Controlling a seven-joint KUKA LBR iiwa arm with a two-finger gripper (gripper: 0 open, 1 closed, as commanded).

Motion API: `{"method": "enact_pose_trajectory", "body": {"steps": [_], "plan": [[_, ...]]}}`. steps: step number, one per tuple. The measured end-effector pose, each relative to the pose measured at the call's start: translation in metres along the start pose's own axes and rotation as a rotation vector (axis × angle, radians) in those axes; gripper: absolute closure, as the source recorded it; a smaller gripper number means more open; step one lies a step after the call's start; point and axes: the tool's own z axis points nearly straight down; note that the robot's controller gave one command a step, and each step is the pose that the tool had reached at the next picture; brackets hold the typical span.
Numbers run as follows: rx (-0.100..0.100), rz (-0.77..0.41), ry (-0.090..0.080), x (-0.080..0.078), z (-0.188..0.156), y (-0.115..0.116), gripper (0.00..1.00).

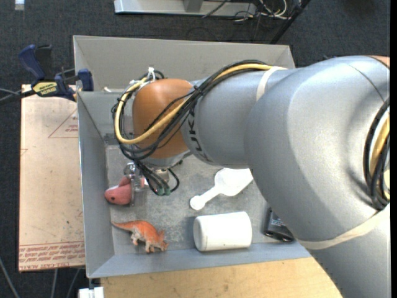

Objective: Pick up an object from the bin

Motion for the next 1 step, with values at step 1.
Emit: {"method": "enact_pose_trajectory", "body": {"steps": [1], "plan": [[0.0,0.0,0.0,0.0,0.0,-0.0001,1.0]]}}
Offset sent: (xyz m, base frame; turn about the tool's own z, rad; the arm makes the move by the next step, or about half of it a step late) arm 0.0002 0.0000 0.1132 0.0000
